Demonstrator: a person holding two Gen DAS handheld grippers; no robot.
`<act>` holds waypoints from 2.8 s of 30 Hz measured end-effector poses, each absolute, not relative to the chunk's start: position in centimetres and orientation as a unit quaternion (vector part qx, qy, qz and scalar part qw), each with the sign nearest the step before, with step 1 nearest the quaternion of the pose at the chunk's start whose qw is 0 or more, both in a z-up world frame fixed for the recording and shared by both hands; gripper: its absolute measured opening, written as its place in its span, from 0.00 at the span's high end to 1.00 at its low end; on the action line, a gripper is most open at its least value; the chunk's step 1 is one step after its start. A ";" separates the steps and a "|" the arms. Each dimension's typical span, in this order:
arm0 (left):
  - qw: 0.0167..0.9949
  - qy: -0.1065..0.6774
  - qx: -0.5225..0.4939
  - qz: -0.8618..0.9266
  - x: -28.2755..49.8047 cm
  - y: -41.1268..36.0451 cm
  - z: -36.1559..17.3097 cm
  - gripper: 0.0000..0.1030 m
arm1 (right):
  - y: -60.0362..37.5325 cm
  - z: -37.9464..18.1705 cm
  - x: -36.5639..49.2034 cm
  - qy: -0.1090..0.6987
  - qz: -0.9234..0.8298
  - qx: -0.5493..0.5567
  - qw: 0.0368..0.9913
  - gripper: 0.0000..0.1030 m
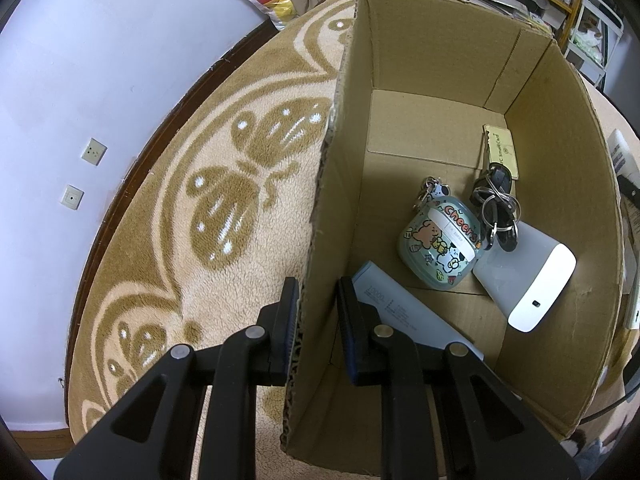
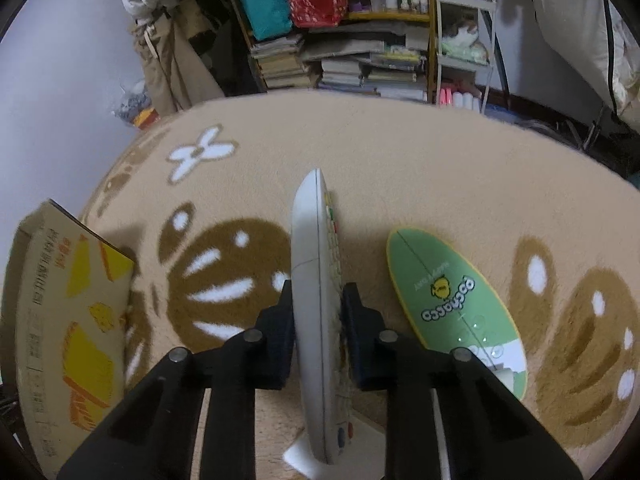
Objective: Organize rigid objects
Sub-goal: 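Lift the remote with the right tool and lower it into the box, then move the right tool back to the pile and grasp the white square charger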
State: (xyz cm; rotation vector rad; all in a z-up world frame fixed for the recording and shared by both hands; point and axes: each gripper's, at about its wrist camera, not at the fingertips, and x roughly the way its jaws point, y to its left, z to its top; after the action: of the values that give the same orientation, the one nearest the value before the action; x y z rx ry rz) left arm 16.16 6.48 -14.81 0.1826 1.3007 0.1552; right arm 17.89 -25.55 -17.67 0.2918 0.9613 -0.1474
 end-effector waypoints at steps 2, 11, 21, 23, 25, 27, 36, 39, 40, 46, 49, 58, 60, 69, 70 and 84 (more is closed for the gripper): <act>0.789 0.604 0.084 0.072 16.2 6.5 -14.8 0.81 | -25.3 -17.1 17.8 0.456 -0.065 0.144 0.876 0.78; 0.790 0.604 0.083 0.072 16.1 6.6 -14.8 0.81 | -22.8 -13.8 17.4 0.427 -0.045 0.140 0.892 0.79; 0.790 0.604 0.083 0.072 16.1 6.6 -14.8 0.81 | -19.1 -8.3 15.8 0.363 0.030 0.167 0.916 0.79; 0.790 0.604 0.083 0.072 16.1 6.6 -14.8 0.81 | -17.9 -7.6 15.6 0.355 0.051 0.166 0.919 0.79; 0.789 0.604 0.084 0.072 16.1 6.6 -14.7 0.81 | -16.2 -7.0 15.3 0.350 0.077 0.164 0.919 0.79; 0.789 0.604 0.084 0.072 16.1 6.6 -14.7 0.81 | -15.1 -6.7 14.8 0.349 0.100 0.163 0.917 0.79; 0.790 0.604 0.083 0.071 16.2 6.6 -14.6 0.81 | -10.3 -8.4 14.0 0.370 0.170 0.148 0.901 0.79; 0.790 0.604 0.083 0.072 16.2 6.6 -14.6 0.81 | -9.6 -9.3 13.9 0.380 0.174 0.146 0.897 0.79; 0.790 0.604 0.083 0.072 16.1 6.6 -14.6 0.81 | -9.4 -9.5 13.9 0.383 0.174 0.145 0.896 0.79; 0.790 0.604 0.084 0.072 16.1 6.6 -14.6 0.81 | -8.5 -10.5 14.2 0.393 0.167 0.123 0.896 0.79; 0.790 0.604 0.083 0.071 16.2 6.6 -14.6 0.81 | -8.4 -10.9 14.3 0.396 0.162 0.119 0.896 0.79; 0.790 0.604 0.083 0.071 16.1 6.6 -14.5 0.81 | -8.0 -11.1 14.3 0.395 0.154 0.095 0.901 0.79; 0.790 0.604 0.083 0.071 16.1 6.6 -14.5 0.81 | -8.2 -10.9 14.3 0.395 0.153 0.093 0.901 0.79; 0.789 0.604 0.084 0.072 16.1 6.5 -14.8 0.81 | -10.2 -9.2 14.4 0.383 0.112 0.087 0.913 0.54; 0.789 0.604 0.085 0.073 16.1 6.5 -14.8 0.81 | -10.6 -9.2 14.4 0.381 0.107 0.091 0.914 0.50; 0.789 0.604 0.083 0.073 16.1 6.6 -14.8 0.81 | -15.6 -11.4 14.1 0.423 0.033 0.089 0.901 0.11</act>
State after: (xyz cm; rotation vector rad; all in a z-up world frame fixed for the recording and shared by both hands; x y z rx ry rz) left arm 16.09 6.57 -14.78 0.1798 1.3012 0.1562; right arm 14.05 -15.63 -11.42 0.1846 0.8752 0.0678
